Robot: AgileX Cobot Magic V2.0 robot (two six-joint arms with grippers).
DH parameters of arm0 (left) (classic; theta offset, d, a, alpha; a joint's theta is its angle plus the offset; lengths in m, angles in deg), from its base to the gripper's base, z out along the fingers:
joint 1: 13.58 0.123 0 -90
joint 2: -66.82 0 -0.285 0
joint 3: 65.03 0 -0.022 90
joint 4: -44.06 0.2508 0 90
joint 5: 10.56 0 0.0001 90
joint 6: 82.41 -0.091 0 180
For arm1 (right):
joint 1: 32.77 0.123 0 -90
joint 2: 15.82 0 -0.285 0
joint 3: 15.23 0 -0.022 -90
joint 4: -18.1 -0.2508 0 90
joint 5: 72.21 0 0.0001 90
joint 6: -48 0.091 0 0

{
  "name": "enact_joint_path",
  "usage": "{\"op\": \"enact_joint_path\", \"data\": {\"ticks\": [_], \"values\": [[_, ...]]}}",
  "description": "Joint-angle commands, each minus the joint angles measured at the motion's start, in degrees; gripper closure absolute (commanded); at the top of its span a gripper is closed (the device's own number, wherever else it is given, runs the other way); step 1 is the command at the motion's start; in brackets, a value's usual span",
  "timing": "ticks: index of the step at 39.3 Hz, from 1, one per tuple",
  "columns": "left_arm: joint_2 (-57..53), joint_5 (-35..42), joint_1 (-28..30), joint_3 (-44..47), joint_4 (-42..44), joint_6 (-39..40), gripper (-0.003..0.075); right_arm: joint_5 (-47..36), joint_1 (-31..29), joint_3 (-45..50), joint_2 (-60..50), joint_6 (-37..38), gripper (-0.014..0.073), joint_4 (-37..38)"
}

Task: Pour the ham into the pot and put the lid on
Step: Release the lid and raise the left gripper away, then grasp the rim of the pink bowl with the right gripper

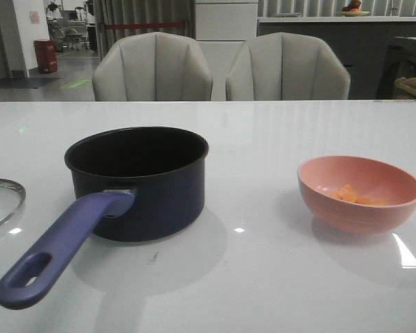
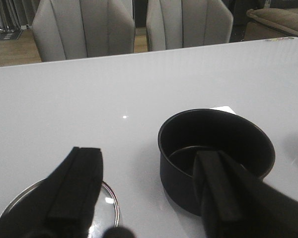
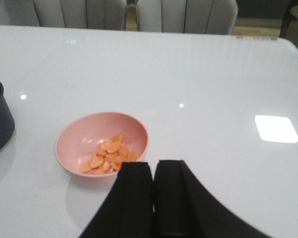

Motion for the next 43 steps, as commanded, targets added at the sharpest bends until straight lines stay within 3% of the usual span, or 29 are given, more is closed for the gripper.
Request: {"op": "enact_joint_path", "data": {"ticks": [1, 13, 15, 21, 23, 32, 43], "values": [[0.3, 5.0, -0.4, -1.7, 0.0, -0.1, 0.0283, -2.7, 0.0, -2.1, 2.1, 0.0, 0.0445, -0.5], [0.3, 4.7, -0.4, -1.7, 0.0, -0.1, 0.0283, -3.6, 0.1, -2.3, 4.4, 0.0, 0.0429, -6.6], [0.3, 4.7, -0.4, -1.7, 0.0, -0.1, 0.0283, -4.2, 0.1, -2.4, 5.6, 0.0, 0.0389, -6.6], [0.3, 4.9, -0.4, -1.7, 0.0, -0.1, 0.0283, -3.4, 0.1, -4.7, 13.2, 0.0, 0.0123, -6.6], [0.3, 4.9, -0.4, -1.7, 0.0, -0.1, 0.0283, -2.4, 0.1, -6.3, 17.0, 0.0, 0.0076, -6.6], [0.3, 5.0, -0.4, -1.7, 0.0, -0.1, 0.0283, 1.0, 0.0, -18.1, 37.7, 0.0, 0.0092, -8.9], [0.3, 5.1, -0.4, -1.7, 0.0, -0.1, 0.0283, 14.7, -0.1, -38.9, 61.7, -0.6, 0.0092, -9.0]]}}
